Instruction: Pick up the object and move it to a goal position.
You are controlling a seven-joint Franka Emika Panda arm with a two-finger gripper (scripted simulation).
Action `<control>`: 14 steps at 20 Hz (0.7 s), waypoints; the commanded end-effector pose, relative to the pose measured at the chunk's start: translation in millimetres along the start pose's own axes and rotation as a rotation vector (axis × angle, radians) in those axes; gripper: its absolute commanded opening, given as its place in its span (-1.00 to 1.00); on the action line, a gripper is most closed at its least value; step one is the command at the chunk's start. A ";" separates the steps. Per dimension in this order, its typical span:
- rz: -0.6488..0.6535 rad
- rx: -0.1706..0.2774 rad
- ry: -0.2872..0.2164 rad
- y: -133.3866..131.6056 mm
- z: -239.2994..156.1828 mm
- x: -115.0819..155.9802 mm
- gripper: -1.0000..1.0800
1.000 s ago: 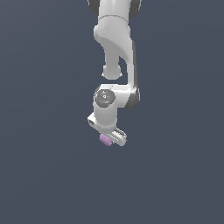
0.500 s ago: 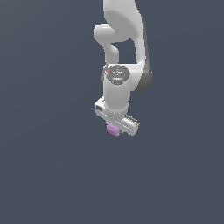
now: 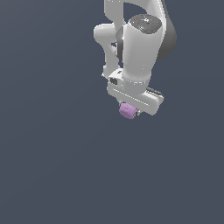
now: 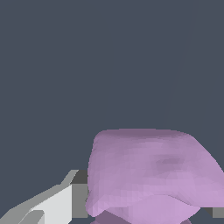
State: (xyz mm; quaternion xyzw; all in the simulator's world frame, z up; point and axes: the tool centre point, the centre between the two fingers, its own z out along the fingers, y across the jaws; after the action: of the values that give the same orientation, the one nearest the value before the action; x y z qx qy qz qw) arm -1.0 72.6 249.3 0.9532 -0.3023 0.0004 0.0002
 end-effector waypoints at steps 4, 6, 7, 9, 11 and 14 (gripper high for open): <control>0.001 -0.002 0.001 -18.2 -61.3 -27.8 -1.00; 0.001 -0.002 0.001 -25.1 -83.2 -37.5 -1.00; 0.001 -0.002 0.001 -28.6 -94.0 -42.3 -1.00; 0.001 -0.002 0.001 -35.5 -115.6 -51.8 -1.00; 0.001 -0.002 0.001 -42.5 -136.8 -61.0 -1.00; 0.001 -0.001 0.001 -52.9 -167.7 -74.4 -1.00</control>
State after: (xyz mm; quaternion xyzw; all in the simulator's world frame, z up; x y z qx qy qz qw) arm -28.2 150.8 401.2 0.9532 -0.3025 0.0009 0.0006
